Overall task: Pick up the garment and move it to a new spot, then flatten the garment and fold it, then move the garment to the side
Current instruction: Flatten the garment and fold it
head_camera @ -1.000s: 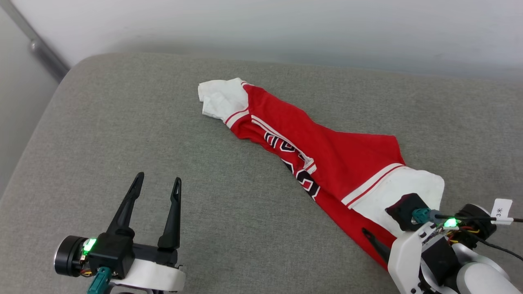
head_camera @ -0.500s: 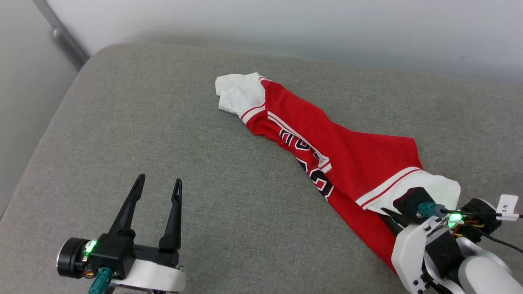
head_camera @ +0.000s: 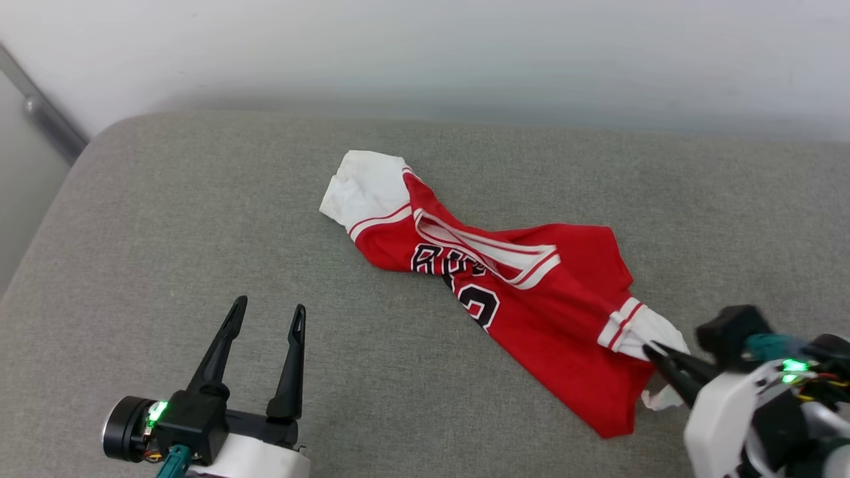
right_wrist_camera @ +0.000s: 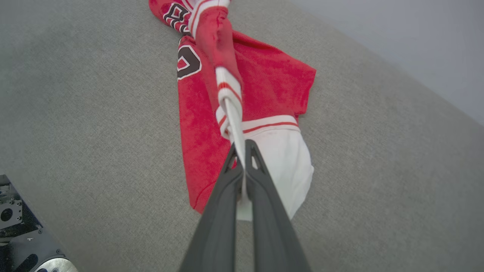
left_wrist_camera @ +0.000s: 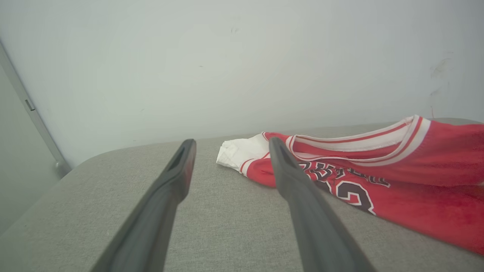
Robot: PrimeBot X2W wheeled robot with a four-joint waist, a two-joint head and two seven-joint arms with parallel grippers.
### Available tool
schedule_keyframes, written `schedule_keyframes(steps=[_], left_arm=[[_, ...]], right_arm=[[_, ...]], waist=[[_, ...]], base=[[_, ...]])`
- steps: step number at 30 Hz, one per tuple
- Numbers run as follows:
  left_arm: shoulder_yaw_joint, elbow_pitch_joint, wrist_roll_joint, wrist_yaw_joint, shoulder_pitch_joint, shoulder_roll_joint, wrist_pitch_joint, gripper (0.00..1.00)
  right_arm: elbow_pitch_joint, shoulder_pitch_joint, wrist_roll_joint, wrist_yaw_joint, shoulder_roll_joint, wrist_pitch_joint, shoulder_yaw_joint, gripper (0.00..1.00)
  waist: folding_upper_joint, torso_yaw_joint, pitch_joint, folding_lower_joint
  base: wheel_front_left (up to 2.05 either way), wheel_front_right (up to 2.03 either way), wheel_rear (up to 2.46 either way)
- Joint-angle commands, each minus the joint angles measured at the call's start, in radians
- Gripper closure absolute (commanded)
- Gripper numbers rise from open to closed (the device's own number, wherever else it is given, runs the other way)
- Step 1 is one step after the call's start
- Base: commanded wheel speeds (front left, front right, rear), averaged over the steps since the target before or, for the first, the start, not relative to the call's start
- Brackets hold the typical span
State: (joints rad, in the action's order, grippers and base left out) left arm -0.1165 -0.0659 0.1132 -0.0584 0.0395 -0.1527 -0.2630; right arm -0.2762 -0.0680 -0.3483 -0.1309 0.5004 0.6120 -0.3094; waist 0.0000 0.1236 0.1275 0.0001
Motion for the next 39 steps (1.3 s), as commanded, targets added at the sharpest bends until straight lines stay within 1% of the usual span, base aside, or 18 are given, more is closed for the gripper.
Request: schedule_keyframes(steps=[1, 3, 5, 9, 13, 15, 18, 21, 23, 24, 25, 28, 32, 36, 39], left_arm=[[0.004, -0.006, -0.007, -0.001, 0.007, 0.003, -0.003, 0.0], [0.004, -0.009, -0.009, -0.006, 0.003, 0.013, -0.003, 0.0], [0.003, -0.009, -0.014, -0.012, -0.002, 0.019, -0.003, 0.0], [-0.001, -0.006, -0.021, -0.023, -0.027, 0.027, -0.003, 0.0], [-0.002, -0.001, -0.024, -0.035, -0.058, 0.034, -0.003, 0.0], [-0.006, 0.002, -0.028, -0.037, -0.073, 0.038, -0.003, 0.0], [-0.013, 0.007, -0.029, -0.046, -0.099, 0.047, -0.003, 0.0], [-0.019, 0.014, -0.029, -0.05, -0.118, 0.053, -0.003, 0.0], [-0.021, 0.017, -0.028, -0.053, -0.13, 0.058, -0.003, 0.0], [-0.022, 0.019, -0.029, -0.054, -0.134, 0.059, -0.003, 0.0], [-0.023, 0.021, -0.029, -0.054, -0.136, 0.061, -0.003, 0.0], [-0.024, 0.028, -0.032, -0.056, -0.145, 0.066, -0.003, 0.0], [-0.014, 0.035, -0.037, -0.059, -0.142, 0.069, -0.003, 0.0], [-0.002, 0.038, -0.04, -0.061, -0.121, 0.065, -0.003, 0.0], [0.008, 0.034, -0.044, -0.061, -0.104, 0.059, -0.003, 0.0]], right_arm=[[-0.026, 0.009, -0.02, 0.001, 0.004, 0.015, 0.023, 1.0], [-0.073, 0.02, -0.055, 0.0, 0.001, 0.053, 0.086, 1.0], [-0.099, 0.005, -0.073, 0.0, 0.019, 0.09, 0.144, 1.0], [-0.08, -0.049, -0.106, 0.0, 0.048, 0.158, 0.236, 1.0], [0.012, -0.122, -0.126, 0.0, 0.113, 0.206, 0.283, 1.0], [0.066, -0.161, -0.101, 0.001, 0.173, 0.218, 0.286, 1.0], [0.182, -0.211, -0.082, 0.001, 0.239, 0.222, 0.289, 1.0], [0.301, -0.265, -0.077, 0.001, 0.284, 0.203, 0.291, 1.0], [0.378, -0.296, -0.07, 0.0, 0.293, 0.185, 0.283, 1.0], [0.409, -0.315, -0.061, 0.0, 0.295, 0.164, 0.277, 0.12], [0.446, -0.328, -0.055, 0.001, 0.292, 0.15, 0.274, 0.0], [0.528, -0.359, -0.031, 0.0, 0.291, 0.104, 0.238, 0.0], [0.595, -0.391, -0.024, 0.0, 0.253, 0.038, 0.194, 0.0], [0.611, -0.419, -0.032, 0.0, 0.213, -0.052, 0.169, 0.0], [0.59, -0.434, -0.049, 0.0, 0.177, -0.132, 0.162, 0.0]], waist=[[0.0, -0.006, 0.008, -0.0001], [0.0, -0.007, 0.019, -0.0001], [0.0, -0.004, 0.035, -0.0001], [0.0, 0.014, 0.071, -0.0001], [0.0, 0.041, 0.115, -0.0001], [0.0, 0.058, 0.137, -0.0001], [0.0, 0.088, 0.169, -0.0001], [0.0, 0.116, 0.194, -0.0001], [0.0, 0.131, 0.207, -0.0001], [0.0, 0.138, 0.212, -0.0001], [0.0, 0.143, 0.215, -0.0001], [0.0, 0.153, 0.216, -0.0001], [0.0, 0.145, 0.19, -0.0001], [0.0, 0.118, 0.141, -0.0001], [0.0, 0.088, 0.099, -0.0001]], base=[[0.0, 0.0, 0.0], [0.0, 0.0, 0.0], [0.0, 0.0, 0.0], [0.0, 0.0, 0.0], [0.0, 0.0, 0.0], [0.0, 0.0, 0.0], [0.0, 0.0, 0.0], [0.0, 0.0, 0.0], [0.0, 0.0, 0.0], [0.0, 0.0, 0.0], [0.0, 0.0, 0.0], [0.0, 0.0, 0.0], [0.0, 0.0, 0.0], [0.0, 0.0, 0.0], [0.0, 0.0, 0.0]])
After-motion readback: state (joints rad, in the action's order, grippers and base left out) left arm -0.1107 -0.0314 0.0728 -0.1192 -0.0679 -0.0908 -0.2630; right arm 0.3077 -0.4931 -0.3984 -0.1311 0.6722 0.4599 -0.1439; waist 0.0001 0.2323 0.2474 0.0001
